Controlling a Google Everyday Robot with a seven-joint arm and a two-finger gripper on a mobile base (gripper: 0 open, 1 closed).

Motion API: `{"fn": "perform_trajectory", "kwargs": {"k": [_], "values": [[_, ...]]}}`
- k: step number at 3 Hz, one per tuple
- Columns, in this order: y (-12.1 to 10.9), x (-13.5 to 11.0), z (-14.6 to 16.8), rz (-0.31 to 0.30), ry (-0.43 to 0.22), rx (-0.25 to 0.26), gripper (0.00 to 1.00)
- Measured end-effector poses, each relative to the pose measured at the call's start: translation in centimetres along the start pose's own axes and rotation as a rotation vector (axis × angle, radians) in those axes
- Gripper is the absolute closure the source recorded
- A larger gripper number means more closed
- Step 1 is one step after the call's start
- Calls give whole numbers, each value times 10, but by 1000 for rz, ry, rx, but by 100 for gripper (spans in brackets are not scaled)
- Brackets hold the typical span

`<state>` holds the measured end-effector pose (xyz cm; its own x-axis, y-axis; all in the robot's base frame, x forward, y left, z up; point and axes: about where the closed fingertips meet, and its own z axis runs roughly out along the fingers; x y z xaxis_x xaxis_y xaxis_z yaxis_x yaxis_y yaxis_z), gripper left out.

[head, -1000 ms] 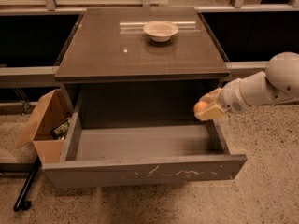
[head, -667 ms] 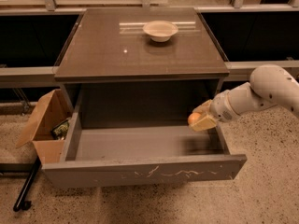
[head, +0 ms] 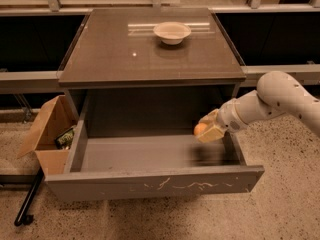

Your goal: Place orange into top drawer

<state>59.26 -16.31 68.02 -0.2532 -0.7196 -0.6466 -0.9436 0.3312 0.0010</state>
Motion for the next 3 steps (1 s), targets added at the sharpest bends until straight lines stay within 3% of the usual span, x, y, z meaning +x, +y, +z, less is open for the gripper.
{"fn": "perform_trajectory", "kwargs": {"k": [1,3], "values": [[4,-8,16,-27,-7,-38,60],[8,-18,22,-59,-22,-65,13]]}}
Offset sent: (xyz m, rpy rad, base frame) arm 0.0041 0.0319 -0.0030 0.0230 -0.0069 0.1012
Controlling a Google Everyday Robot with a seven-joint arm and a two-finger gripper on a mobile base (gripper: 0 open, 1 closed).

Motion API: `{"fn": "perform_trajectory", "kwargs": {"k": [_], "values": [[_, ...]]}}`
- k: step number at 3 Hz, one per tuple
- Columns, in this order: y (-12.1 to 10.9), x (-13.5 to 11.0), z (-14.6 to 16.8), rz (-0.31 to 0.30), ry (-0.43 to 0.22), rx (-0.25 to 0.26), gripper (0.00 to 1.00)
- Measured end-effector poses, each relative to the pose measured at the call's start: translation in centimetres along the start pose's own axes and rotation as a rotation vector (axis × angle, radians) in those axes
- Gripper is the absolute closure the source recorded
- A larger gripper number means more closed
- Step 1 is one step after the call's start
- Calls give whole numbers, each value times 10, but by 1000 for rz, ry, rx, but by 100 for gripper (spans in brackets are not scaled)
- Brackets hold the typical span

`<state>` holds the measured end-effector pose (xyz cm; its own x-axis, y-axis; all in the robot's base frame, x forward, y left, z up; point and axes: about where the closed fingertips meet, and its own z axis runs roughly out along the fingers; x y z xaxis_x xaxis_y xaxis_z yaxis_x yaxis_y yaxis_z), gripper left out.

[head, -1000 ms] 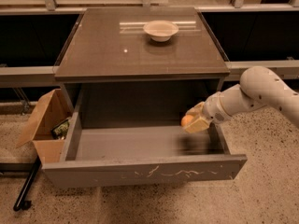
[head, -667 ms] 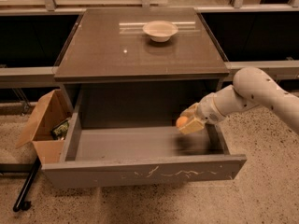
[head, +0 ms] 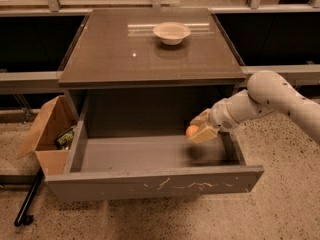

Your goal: Place orange into top drawer

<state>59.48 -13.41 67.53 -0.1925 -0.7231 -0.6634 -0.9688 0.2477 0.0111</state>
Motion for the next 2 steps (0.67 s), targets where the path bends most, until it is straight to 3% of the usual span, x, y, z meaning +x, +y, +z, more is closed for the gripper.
{"fn": "perform_trajectory", "kwargs": {"k": [1,2], "values": [[-2,2,-4,7,-26,-7,0],[-8,6,-19,15,-68,-2,0]]}}
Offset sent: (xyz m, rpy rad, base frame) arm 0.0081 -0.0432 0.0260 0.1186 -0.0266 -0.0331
